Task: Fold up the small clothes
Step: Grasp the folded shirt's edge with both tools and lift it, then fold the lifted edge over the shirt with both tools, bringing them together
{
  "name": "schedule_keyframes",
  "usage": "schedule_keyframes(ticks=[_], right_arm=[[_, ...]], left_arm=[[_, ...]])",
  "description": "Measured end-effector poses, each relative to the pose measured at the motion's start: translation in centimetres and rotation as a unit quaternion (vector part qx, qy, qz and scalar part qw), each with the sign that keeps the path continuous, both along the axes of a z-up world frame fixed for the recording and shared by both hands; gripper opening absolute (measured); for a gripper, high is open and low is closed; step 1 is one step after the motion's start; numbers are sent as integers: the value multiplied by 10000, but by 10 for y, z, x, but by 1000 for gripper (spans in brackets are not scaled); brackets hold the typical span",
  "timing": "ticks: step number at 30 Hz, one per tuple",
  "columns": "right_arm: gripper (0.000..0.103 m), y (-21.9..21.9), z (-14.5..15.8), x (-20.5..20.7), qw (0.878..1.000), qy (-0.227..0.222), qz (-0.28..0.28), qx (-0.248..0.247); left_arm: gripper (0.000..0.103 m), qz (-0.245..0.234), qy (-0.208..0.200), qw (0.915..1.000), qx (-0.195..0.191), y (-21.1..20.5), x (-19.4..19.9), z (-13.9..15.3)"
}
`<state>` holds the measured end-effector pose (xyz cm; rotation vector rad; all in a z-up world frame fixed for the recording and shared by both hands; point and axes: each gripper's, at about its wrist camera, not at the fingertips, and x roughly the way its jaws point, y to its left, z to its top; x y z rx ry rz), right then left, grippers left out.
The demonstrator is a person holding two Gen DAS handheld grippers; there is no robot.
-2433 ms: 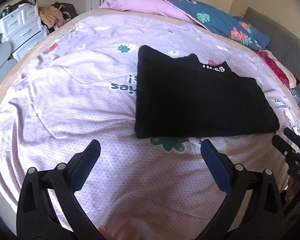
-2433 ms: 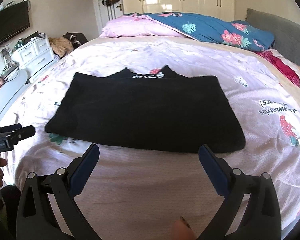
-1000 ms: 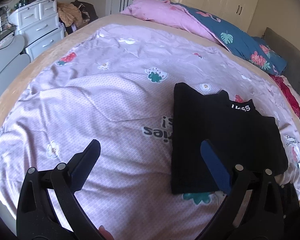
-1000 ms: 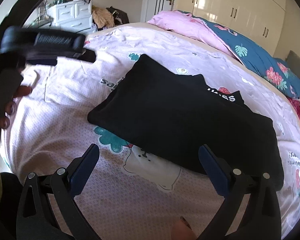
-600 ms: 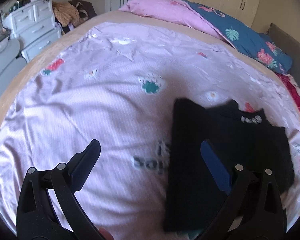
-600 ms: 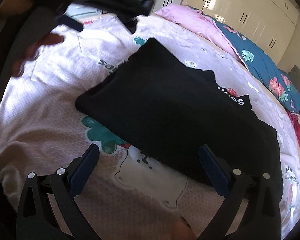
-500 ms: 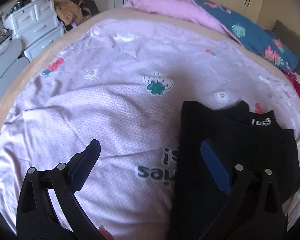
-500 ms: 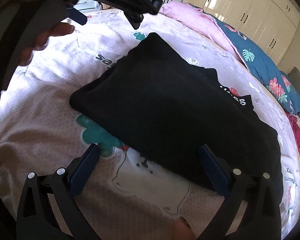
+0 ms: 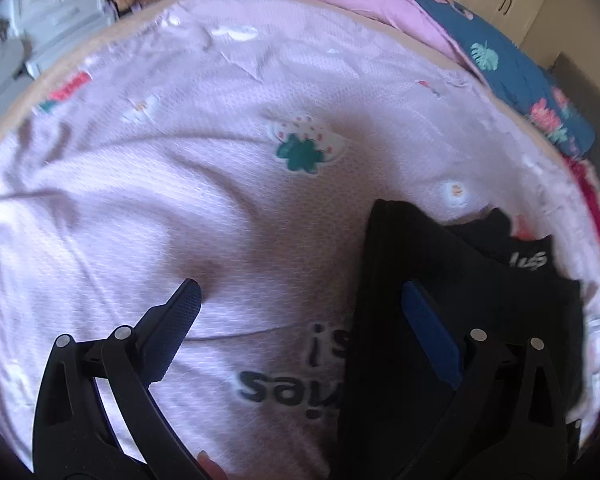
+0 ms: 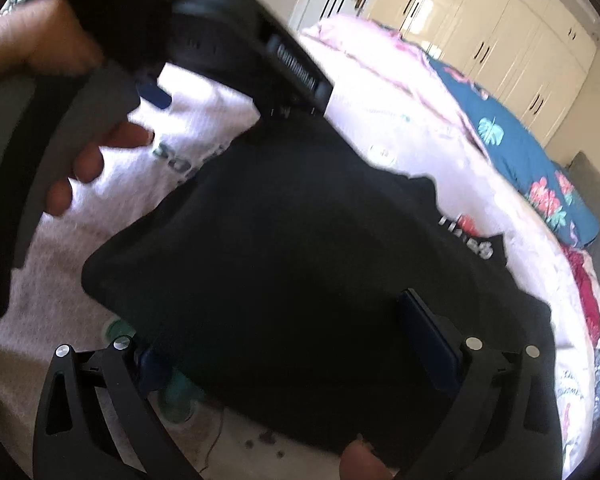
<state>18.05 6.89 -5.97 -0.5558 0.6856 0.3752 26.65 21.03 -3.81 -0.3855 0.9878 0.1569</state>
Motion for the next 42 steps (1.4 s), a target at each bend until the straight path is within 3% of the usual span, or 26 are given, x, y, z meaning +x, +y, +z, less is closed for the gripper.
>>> schedule_keyframes(ticks=[3, 5, 6, 8, 10, 20, 24, 25, 28, 31, 42], right_arm=[[95, -7, 10, -5, 9995, -242, 129, 128], [72, -13, 16, -9, 9989, -279, 239, 282], [67, -16, 19, -10, 9985, -259, 284, 380], [33, -22, 26, -14, 9970, -225, 432, 602], [14, -24, 32, -20, 9958, -264, 468, 740], [10, -50, 47, -28, 9914, -465, 299, 1184], [10, -55, 48, -33, 9906, -519, 279, 1235], [10, -56, 48, -35, 9906, -546, 278, 1224], [8, -60, 49, -42, 9901, -676, 232, 1207], [8, -70, 52, -47, 9880, -747, 85, 1349], [7, -122, 75, -65, 9763, -1008, -381, 1877]], left_arm=[[94, -165, 8, 9993, -322, -5, 3, -5], [94, -252, 34, 9991, -348, -9, 5, -7], [94, -304, 42, 9990, -332, -12, 5, -7], [94, -353, 48, 9988, -344, -16, 5, -7], [94, -365, 66, 9987, -341, -19, 5, -9], [93, -409, -209, 9959, -781, -34, 8, -8], [55, -540, -340, 9922, -1072, -45, 8, -6], [38, -593, -380, 9912, -1125, -49, 8, -5], [17, -706, -534, 9894, -1148, -60, 6, 3], [11, -748, -684, 9889, -1088, -70, 1, 15], [10, -972, -1075, 9877, -591, -123, -11, 69]])
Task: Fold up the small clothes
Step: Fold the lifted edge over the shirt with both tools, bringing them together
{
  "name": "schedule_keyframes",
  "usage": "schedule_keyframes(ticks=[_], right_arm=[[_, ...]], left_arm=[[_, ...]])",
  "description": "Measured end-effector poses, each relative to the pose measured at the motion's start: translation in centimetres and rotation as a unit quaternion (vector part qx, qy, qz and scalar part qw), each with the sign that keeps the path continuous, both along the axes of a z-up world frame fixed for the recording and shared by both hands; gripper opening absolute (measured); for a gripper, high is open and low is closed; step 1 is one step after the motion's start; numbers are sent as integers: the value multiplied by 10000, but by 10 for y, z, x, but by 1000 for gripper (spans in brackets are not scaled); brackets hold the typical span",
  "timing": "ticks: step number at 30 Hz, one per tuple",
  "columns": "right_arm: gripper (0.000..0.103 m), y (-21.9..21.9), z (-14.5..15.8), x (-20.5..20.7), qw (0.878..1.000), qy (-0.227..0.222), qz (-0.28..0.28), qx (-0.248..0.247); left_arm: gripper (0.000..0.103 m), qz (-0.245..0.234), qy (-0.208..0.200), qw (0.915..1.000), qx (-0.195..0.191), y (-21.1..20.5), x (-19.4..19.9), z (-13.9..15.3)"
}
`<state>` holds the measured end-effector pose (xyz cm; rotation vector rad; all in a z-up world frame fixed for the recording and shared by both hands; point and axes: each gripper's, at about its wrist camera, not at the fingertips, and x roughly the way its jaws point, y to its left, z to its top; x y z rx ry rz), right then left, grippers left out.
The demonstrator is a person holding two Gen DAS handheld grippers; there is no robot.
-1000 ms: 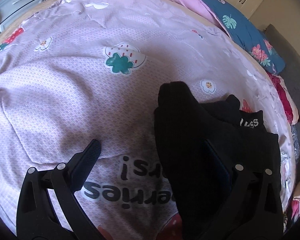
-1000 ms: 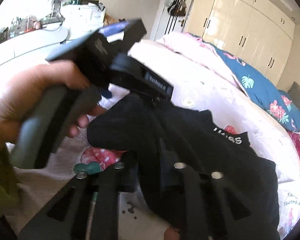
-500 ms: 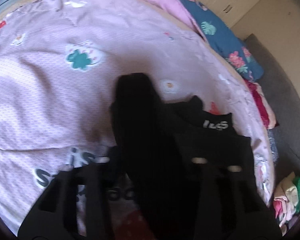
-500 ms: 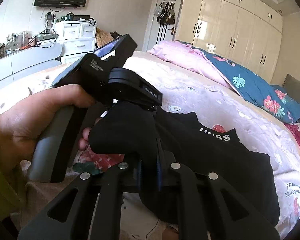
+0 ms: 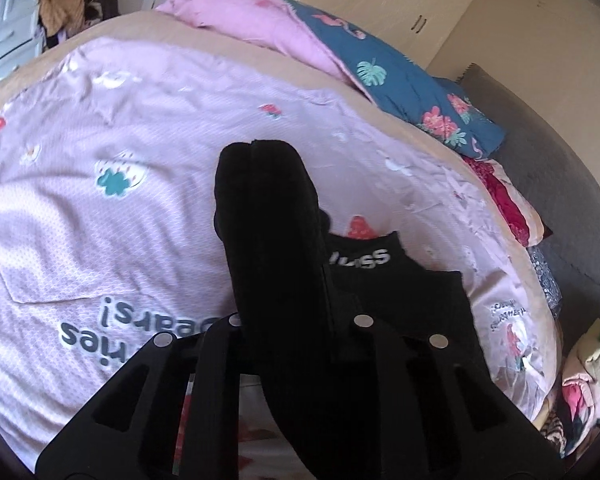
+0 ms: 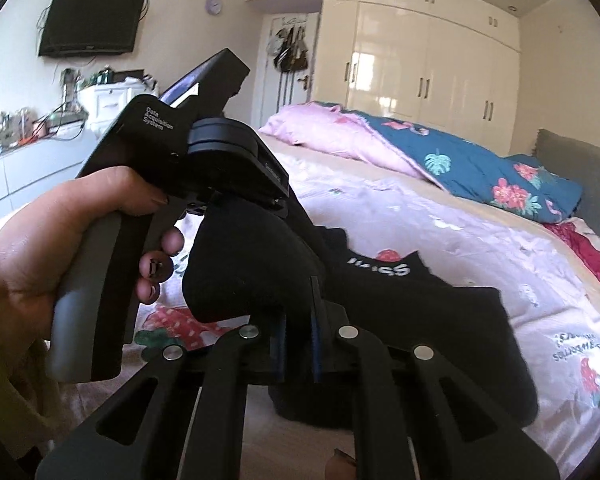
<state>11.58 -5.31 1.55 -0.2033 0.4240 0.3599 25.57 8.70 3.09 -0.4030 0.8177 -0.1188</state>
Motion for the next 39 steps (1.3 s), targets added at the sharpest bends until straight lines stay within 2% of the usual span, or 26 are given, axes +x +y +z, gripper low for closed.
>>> schedule_keyframes(ticks=[8, 15, 29, 34, 39], right_arm=[[7, -46, 14, -5, 9984, -89, -367, 429], [7, -83, 18, 0, 9943, 43, -646, 848], [7, -135, -1, 8, 9796, 488, -1253, 1497], [7, -154, -12, 16, 9667, 869, -1455, 1915], [7, -167, -22, 25, 9571, 1184, -1661, 2059]], left_arm=[[9, -305, -92, 9988, 371, -49, 3, 33], [10, -469, -23, 9974, 548, -86, 13, 42], [10, -943, 348, 9912, 858, -158, 42, 28], [11, -1079, 558, 9889, 856, -176, 55, 15], [15, -1228, 773, 9857, 861, -193, 66, 3]])
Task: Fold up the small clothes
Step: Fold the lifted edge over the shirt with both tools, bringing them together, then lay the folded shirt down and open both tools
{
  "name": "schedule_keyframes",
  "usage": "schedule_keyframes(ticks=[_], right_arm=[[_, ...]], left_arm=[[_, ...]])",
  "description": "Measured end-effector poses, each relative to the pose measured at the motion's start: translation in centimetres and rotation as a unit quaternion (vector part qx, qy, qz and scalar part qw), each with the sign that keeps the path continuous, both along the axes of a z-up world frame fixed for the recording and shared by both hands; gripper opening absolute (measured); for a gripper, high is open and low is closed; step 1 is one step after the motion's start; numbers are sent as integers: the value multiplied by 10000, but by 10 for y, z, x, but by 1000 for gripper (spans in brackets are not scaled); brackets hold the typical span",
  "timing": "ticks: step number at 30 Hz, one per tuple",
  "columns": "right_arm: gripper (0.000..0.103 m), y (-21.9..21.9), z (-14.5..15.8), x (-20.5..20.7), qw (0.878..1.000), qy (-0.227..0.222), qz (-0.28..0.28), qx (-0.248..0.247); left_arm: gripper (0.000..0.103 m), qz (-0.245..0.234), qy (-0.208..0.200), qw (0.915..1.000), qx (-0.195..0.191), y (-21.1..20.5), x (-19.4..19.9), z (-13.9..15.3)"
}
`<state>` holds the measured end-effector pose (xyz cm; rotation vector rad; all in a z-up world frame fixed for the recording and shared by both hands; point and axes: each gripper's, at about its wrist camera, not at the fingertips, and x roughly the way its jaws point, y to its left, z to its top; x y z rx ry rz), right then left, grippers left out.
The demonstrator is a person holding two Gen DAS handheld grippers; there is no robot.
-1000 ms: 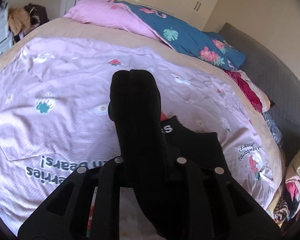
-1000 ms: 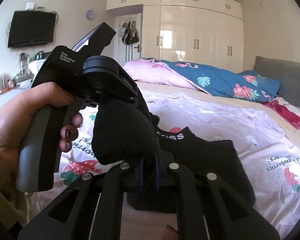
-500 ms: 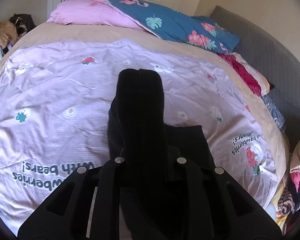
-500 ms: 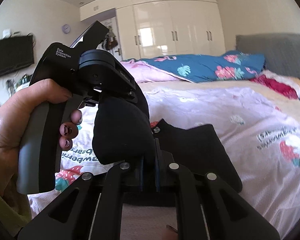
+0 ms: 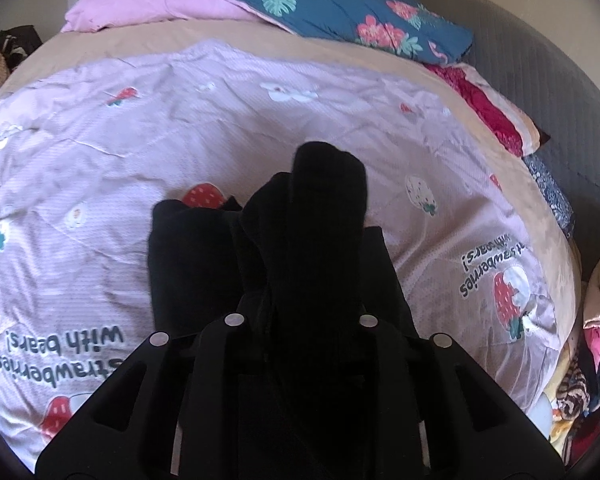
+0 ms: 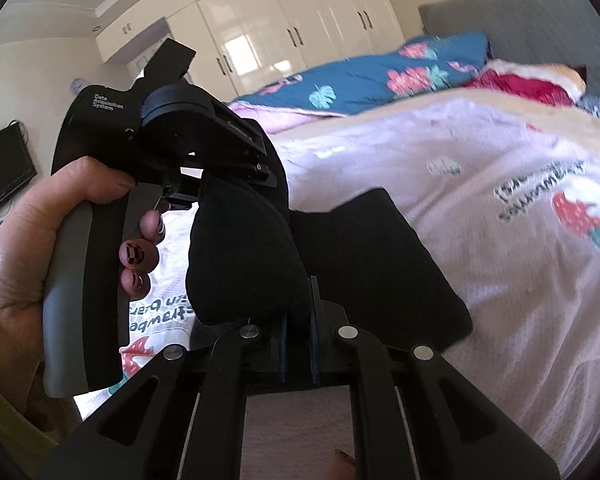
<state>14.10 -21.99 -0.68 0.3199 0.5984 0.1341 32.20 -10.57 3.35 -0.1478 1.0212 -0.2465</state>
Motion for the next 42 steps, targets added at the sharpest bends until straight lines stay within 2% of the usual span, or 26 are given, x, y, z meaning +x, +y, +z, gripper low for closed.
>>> schedule_keyframes(ticks=[2, 5, 14, 17, 19, 20, 21, 22, 24, 26, 30, 32, 34, 37, 42], right_arm=[[8, -4, -6, 5, 9997, 223, -60, 35], [8, -15, -13, 11, 9984, 430, -100, 344], [10, -34, -27, 19, 9918, 856, -144, 936], [13, -40, -30, 21, 9884, 992, -119, 1142], [17, -45, -32, 22, 9866, 1060, -121, 1232], [20, -48, -33, 22, 9853, 1102, -118, 1303], [23, -50, -34, 23, 9841, 1145, -100, 1356], [24, -52, -35, 23, 9830, 1185, -88, 1400], [31, -56, -36, 25, 9812, 1272, -46, 1454], [32, -61, -36, 26, 9805, 1314, -73, 1456], [58, -74, -38, 32, 9746, 1428, 250, 1705], [62, -76, -37, 36, 9732, 1444, 421, 1742], [68, -79, -35, 44, 9707, 1477, 484, 1834], [71, -82, -31, 58, 9638, 1469, 704, 2111], [75, -80, -21, 97, 9605, 1694, 1044, 1946]], left_arm=[[16, -53, 140, 9999, 29, -7, 5, -7], [18, -141, 236, 9996, 102, -17, 12, -13], [30, -305, 738, 9966, 222, -45, 35, -35], [38, -357, 889, 9951, 251, -52, 41, -41], [48, -397, 965, 9943, 240, -55, 44, -45], [49, -413, 997, 9939, 211, -56, 45, -46], [55, -431, 1034, 9936, 156, -57, 46, -48], [65, -448, 1044, 9935, 99, -56, 46, -48], [75, -505, 1012, 9935, -164, -53, 45, -46], [75, -511, 989, 9932, -331, -50, 43, -44], [77, -383, 757, 9940, -694, -28, 34, -32], [77, -291, 561, 9960, -625, -13, 26, -26], [78, -204, 295, 9987, -375, 6, 11, -21], [80, -29, 20, 10000, 22, 29, -9, -24], [80, 167, -86, 9995, 247, 54, -34, -43]])
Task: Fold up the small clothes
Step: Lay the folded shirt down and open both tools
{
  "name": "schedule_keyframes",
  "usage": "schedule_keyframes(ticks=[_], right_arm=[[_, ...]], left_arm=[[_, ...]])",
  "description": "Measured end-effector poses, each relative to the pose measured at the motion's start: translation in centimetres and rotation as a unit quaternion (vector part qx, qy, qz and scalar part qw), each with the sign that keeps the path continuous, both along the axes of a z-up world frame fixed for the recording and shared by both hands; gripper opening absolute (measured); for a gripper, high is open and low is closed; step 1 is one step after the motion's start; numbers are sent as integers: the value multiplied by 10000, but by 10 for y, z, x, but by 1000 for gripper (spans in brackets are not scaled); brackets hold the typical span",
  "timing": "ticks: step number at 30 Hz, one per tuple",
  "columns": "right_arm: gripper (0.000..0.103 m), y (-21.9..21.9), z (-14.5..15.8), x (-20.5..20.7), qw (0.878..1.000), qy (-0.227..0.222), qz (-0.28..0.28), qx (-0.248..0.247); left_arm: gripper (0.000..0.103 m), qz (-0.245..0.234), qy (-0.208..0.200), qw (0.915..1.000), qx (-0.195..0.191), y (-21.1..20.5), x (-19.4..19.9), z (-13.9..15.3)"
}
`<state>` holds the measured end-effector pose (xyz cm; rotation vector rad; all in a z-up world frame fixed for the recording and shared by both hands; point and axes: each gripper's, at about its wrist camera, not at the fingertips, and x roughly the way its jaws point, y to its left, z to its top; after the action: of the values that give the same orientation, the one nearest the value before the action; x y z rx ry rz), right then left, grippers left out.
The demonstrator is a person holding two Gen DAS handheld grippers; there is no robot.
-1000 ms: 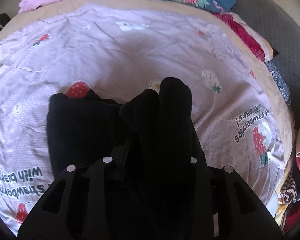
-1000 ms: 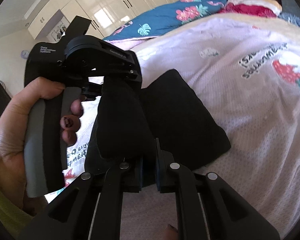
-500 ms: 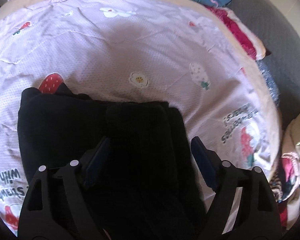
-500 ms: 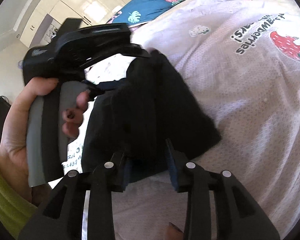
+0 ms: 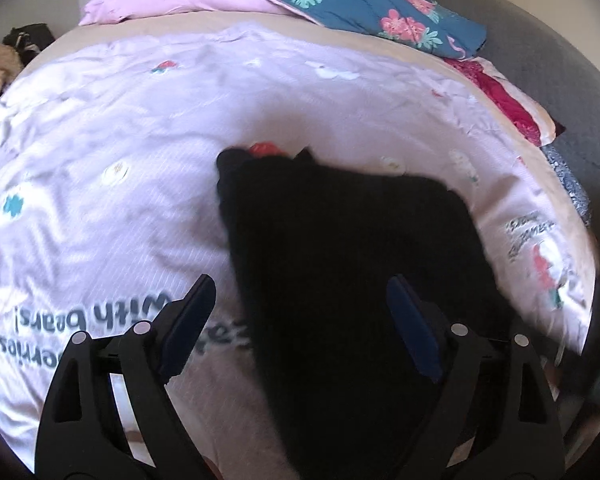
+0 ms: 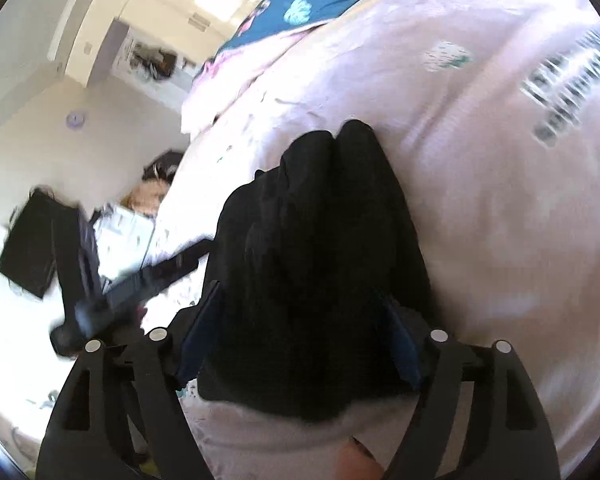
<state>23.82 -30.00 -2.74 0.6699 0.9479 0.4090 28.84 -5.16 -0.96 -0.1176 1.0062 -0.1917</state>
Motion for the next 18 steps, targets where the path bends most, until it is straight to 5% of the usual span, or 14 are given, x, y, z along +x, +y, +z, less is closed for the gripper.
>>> schedule_keyframes(ticks=[6, 7, 8, 9, 14, 18], right_arm=[[72, 11, -1, 52, 9977, 441, 505, -127], [58, 15, 1, 59, 9966, 456, 555, -402], [32, 18, 3, 61, 9953, 426, 594, -637], [21, 23, 9, 62, 9938, 321, 688, -808], [19, 30, 51, 52, 9862, -614, 972, -1188], [19, 25, 36, 58, 9821, -556, 974, -1516]], left_arm=[[80, -105, -123, 9998, 150, -6, -11, -9], [80, -112, -117, 9997, 165, -7, -12, -9], [80, -103, -116, 9997, 164, -7, -14, -10], [80, -110, -108, 9998, 148, -7, -15, -10], [80, -182, -211, 9996, -24, -10, -25, -4], [80, -274, -127, 9995, -4, -16, -30, -8]])
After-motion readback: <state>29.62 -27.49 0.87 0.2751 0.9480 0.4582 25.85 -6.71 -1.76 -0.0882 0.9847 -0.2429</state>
